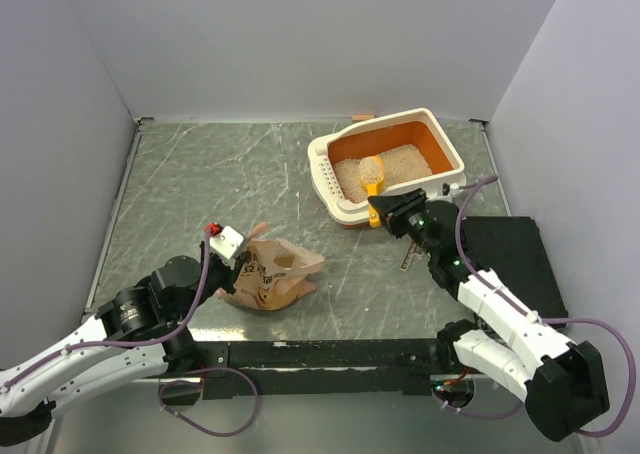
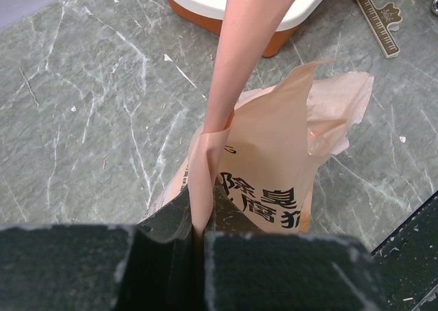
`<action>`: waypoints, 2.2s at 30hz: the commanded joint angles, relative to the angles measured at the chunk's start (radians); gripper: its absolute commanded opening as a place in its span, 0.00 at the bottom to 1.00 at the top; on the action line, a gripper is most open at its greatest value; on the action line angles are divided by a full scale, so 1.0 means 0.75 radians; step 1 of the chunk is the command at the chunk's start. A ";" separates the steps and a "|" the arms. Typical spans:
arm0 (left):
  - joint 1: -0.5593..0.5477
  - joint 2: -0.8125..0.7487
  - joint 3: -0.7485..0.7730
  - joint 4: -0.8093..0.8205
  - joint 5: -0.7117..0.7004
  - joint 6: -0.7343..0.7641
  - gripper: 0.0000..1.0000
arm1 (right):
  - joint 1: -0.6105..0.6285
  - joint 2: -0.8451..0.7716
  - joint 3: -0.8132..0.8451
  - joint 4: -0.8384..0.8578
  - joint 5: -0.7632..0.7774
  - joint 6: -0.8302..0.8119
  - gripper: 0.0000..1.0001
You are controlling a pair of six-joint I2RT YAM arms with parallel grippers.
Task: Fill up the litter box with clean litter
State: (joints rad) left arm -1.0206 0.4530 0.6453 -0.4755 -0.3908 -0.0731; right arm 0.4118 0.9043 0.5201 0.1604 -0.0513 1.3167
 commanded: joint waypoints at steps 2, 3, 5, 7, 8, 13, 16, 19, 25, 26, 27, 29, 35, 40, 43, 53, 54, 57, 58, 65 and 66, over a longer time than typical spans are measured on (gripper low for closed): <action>-0.001 -0.037 0.064 0.192 -0.050 -0.029 0.01 | -0.074 0.054 0.163 -0.120 0.066 -0.033 0.00; -0.003 -0.037 0.064 0.192 -0.054 -0.029 0.01 | -0.077 0.066 0.180 -0.179 0.093 -0.019 0.00; -0.001 -0.037 0.064 0.190 -0.058 -0.031 0.01 | -0.105 0.115 0.247 -0.252 0.083 -0.019 0.00; -0.003 -0.031 0.066 0.184 -0.064 -0.036 0.01 | -0.117 0.146 0.329 -0.338 0.075 -0.041 0.00; -0.003 -0.031 0.070 0.182 -0.066 -0.036 0.01 | -0.136 0.179 0.357 -0.367 0.044 -0.072 0.00; -0.001 -0.044 0.078 0.174 -0.076 -0.044 0.01 | -0.189 0.279 0.592 -0.602 -0.013 -0.268 0.00; -0.003 -0.064 0.076 0.176 -0.070 -0.044 0.01 | -0.248 0.377 0.727 -0.735 -0.056 -0.432 0.00; -0.001 -0.084 0.080 0.178 -0.064 -0.048 0.01 | -0.301 0.459 0.836 -0.825 -0.126 -0.606 0.00; -0.001 -0.101 0.083 0.180 -0.043 -0.050 0.01 | -0.373 0.784 1.194 -1.214 -0.293 -0.996 0.00; -0.001 -0.101 0.087 0.178 -0.041 -0.050 0.01 | -0.375 0.827 1.215 -1.248 -0.300 -1.074 0.00; -0.001 -0.105 0.085 0.180 -0.035 -0.054 0.01 | -0.375 0.841 1.233 -1.295 -0.292 -1.113 0.00; -0.001 -0.117 0.085 0.182 -0.035 -0.052 0.01 | -0.375 0.874 1.280 -1.337 -0.277 -1.217 0.00; -0.001 -0.128 0.078 0.192 -0.011 -0.052 0.01 | -0.312 0.911 1.433 -1.484 -0.049 -1.485 0.00; -0.001 -0.105 0.085 0.182 -0.007 -0.052 0.01 | -0.189 0.981 1.640 -1.647 0.313 -1.622 0.00; -0.001 -0.105 0.085 0.182 -0.011 -0.050 0.01 | -0.105 1.011 1.722 -1.676 0.467 -1.686 0.00; -0.001 -0.101 0.080 0.180 -0.009 -0.044 0.01 | 0.052 0.856 1.749 -1.654 0.265 -1.655 0.00; -0.001 -0.097 0.076 0.182 -0.007 -0.040 0.01 | 0.062 0.793 1.720 -1.644 0.149 -1.649 0.00; -0.001 -0.097 0.070 0.192 0.016 -0.036 0.01 | 0.089 0.670 1.657 -1.660 -0.023 -1.621 0.00; -0.001 -0.093 0.070 0.194 0.020 -0.036 0.01 | 0.093 0.637 1.634 -1.662 -0.159 -1.610 0.00; 0.001 -0.089 0.066 0.198 0.055 -0.019 0.01 | 0.126 0.371 1.448 -1.674 -0.583 -1.606 0.00; 0.001 -0.095 0.062 0.208 0.067 -0.017 0.01 | 0.140 0.341 1.422 -1.680 -0.618 -1.608 0.00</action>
State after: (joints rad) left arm -1.0206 0.3969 0.6456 -0.5121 -0.3637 -0.0898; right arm 0.4973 1.2270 1.6474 -1.0916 -0.2810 0.1070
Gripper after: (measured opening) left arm 0.067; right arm 0.346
